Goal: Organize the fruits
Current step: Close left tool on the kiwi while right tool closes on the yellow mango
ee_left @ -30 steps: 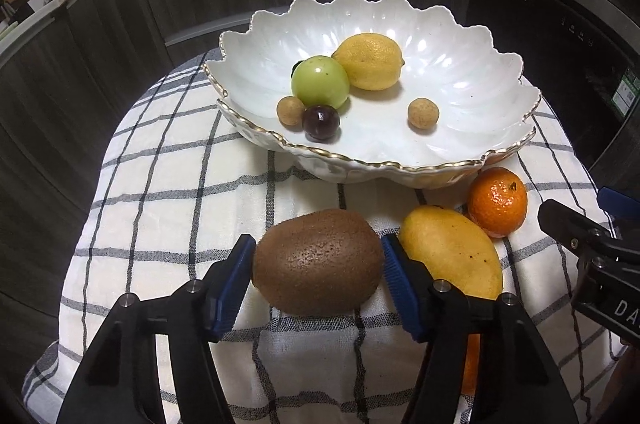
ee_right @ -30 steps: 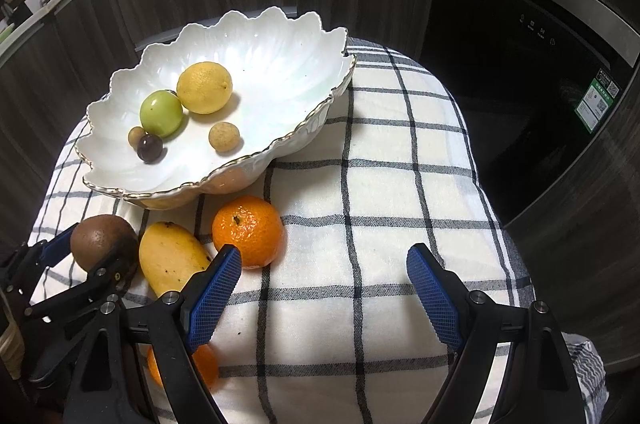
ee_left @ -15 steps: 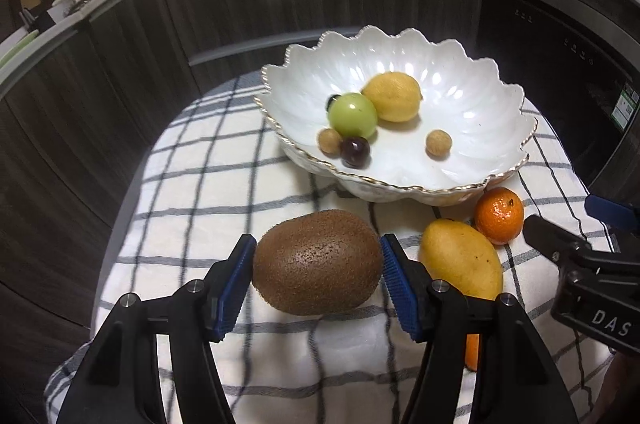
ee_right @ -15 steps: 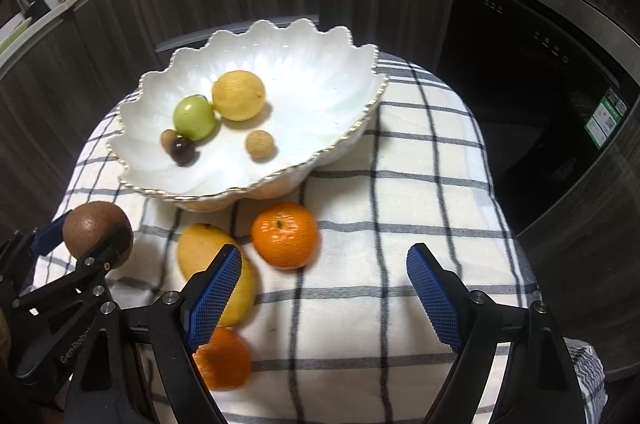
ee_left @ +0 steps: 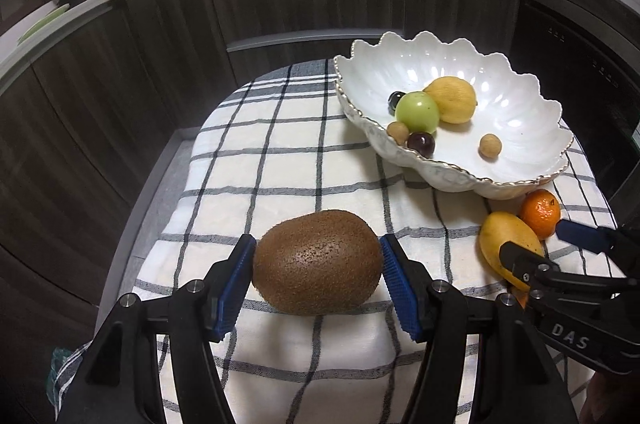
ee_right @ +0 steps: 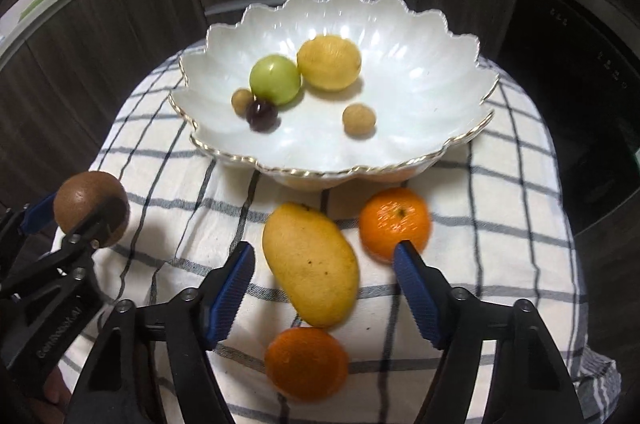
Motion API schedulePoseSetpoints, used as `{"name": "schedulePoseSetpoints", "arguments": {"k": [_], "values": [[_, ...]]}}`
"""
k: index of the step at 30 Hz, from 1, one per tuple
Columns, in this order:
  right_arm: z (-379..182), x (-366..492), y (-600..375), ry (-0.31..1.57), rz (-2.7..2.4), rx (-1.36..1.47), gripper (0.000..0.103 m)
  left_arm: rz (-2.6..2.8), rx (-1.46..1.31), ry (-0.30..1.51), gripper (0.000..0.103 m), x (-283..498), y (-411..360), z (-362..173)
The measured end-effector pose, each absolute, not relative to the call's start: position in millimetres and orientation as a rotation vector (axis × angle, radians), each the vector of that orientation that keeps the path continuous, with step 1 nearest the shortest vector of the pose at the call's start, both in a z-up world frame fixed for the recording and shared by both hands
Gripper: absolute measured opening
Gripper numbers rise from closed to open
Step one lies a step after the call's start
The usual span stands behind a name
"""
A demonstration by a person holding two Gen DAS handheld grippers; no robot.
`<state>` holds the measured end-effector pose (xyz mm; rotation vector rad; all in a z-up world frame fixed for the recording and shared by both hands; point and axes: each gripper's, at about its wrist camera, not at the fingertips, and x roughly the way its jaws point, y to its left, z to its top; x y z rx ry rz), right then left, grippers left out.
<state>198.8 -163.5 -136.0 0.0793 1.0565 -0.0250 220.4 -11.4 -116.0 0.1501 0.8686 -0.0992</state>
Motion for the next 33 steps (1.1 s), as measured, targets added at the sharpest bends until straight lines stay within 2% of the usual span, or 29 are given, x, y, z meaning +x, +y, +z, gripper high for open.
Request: {"name": "schedulePoseSetpoints", "arguments": {"k": [3, 12, 14, 19, 33], "values": [[-145.4, 201.7, -163.8, 1.084, -0.028, 0.091, 0.065, -0.104, 0.144, 0.871, 0.062, 221.2, -10.9, -117.3], [-162.1, 211.8, -162.3, 1.121, -0.012, 0.12, 0.064, -0.112, 0.14, 0.883, 0.062, 224.4, -12.6, -122.5], [-166.8, 213.7, -162.8, 1.136, -0.01, 0.128, 0.058, -0.111, 0.141, 0.885, 0.062, 224.9, -12.4, -123.1], [-168.0, 214.5, -163.0, 1.129, -0.005, 0.124, 0.057, -0.112, 0.144, 0.884, 0.062, 224.8, -12.7, -122.8], [-127.7, 196.7, -162.5, 1.055, 0.02, 0.131, 0.056, -0.123, 0.144, 0.834, 0.062, 215.9, -18.2, -96.5]]}}
